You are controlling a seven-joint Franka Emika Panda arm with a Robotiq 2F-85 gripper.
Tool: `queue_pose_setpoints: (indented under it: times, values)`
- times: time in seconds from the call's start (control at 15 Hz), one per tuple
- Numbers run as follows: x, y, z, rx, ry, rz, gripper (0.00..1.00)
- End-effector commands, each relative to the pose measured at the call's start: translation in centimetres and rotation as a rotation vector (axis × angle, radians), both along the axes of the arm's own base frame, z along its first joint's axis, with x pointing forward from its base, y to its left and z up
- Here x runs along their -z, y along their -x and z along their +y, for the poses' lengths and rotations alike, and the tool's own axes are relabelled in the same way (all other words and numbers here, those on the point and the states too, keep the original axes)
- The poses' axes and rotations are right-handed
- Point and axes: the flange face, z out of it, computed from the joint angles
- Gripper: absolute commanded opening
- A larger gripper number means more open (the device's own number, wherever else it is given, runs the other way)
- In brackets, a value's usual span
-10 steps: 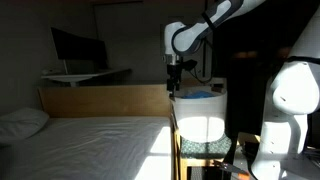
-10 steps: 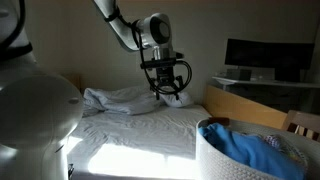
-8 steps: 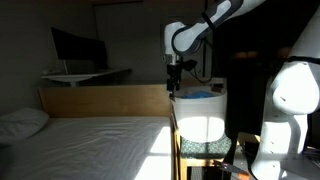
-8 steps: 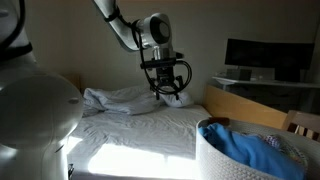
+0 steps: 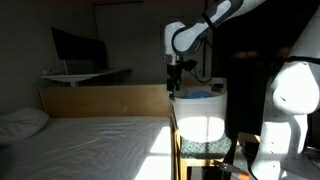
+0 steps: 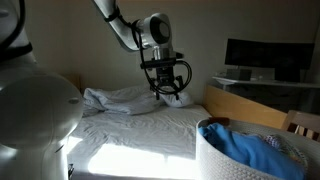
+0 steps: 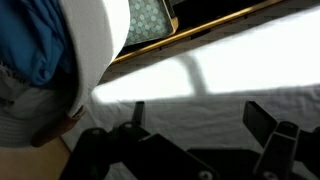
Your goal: Take the white and the blue cloths out of the basket and put them on the bed
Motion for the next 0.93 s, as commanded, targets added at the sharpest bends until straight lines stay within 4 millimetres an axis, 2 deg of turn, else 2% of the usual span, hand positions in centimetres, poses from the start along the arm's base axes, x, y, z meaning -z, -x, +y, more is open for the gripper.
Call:
queue_pose_setpoints:
  times: [0.0,0.27,0.53,0.67,0.87]
  values:
    - [-0.9,-0.4,-0.4,0.032,-0.045,-0.011,1.0]
    - [-4.0,-2.1,-2.8,0.149,-0.222,-0.06,1.0]
    - [-7.0,-5.0,-6.9,0.262,-0.279,-0.154,1.0]
    - [-7.7,-7.0,-9.3,0.309,-0.271,-0.182,1.0]
    - [-7.6,-11.0,-13.2,0.388,-0.257,-0.191,1.0]
